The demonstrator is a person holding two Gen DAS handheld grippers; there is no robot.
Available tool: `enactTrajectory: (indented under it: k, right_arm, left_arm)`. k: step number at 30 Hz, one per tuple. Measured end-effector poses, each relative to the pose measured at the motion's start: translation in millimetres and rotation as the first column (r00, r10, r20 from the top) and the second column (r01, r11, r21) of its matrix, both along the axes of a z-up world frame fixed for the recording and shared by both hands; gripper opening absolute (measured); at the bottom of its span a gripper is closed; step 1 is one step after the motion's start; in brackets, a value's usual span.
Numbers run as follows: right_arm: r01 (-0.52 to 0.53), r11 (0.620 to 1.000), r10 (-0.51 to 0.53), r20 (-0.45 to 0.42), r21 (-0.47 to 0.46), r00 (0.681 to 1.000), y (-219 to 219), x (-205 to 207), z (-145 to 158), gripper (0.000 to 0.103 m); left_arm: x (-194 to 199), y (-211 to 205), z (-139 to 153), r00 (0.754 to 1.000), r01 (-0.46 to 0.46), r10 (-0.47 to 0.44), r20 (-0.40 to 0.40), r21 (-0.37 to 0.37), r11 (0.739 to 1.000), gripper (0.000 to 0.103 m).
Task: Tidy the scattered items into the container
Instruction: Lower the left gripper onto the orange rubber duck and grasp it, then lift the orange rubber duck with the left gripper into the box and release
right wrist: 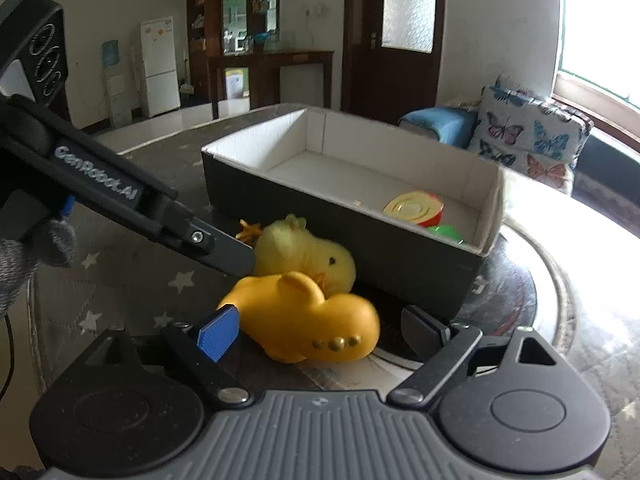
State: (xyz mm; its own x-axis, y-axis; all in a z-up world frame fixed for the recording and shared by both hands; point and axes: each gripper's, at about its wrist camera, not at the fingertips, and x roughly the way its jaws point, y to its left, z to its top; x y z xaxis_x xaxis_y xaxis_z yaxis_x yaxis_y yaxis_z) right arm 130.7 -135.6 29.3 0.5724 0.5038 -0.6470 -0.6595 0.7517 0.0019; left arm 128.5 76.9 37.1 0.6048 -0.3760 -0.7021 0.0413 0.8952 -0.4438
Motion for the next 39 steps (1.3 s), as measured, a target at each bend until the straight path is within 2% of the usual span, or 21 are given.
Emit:
enactTrajectory:
  k: [7, 13, 27, 30, 34, 39]
  right_arm:
    - [-0.03, 1.0, 0.03, -0.031, 0.003, 0.999, 4.7, 4.8, -14.1, 0.091]
    - [-0.055, 0.998, 0.055, -0.004, -0.002, 0.998, 8.6, -7.4, -13.6, 0.091]
    - [-0.124, 0.992, 0.123, -0.016, -0.032, 0.992, 8.9, -40.8, -11.4, 0.091]
    - [-0.103, 0.993, 0.103, -0.003, -0.051, 0.995, 11.0, -38.4, -13.1, 0.09]
    - [-0.056, 0.997, 0.057, 0.008, -0.054, 0.998, 12.7, -30.0, -14.0, 0.085]
    - [-0.055, 0.996, 0.056, 0.007, -0.065, 0.998, 16.4, -22.9, -16.2, 0.076]
  left_arm:
    - [1.9, -1.5, -5.7, 1.0, 0.001, -0.001, -0.015, -0.019, 1.0, 0.036]
    - [3.2, -0.3, -15.0, 0.999, -0.005, 0.003, -0.042, -0.04, 0.999, 0.036]
    - [-5.6, 3.8, -18.0, 0.999, 0.03, -0.031, -0.033, -0.039, 0.999, 0.036]
    - [-7.1, 3.3, -18.7, 0.999, 0.038, -0.039, -0.028, -0.039, 0.999, 0.035]
    - [-7.0, 4.3, -19.3, 0.999, 0.043, -0.044, -0.019, -0.046, 0.998, 0.035]
    - [-8.0, 5.7, -21.0, 0.998, 0.056, -0.055, 0.005, -0.052, 0.997, 0.035]
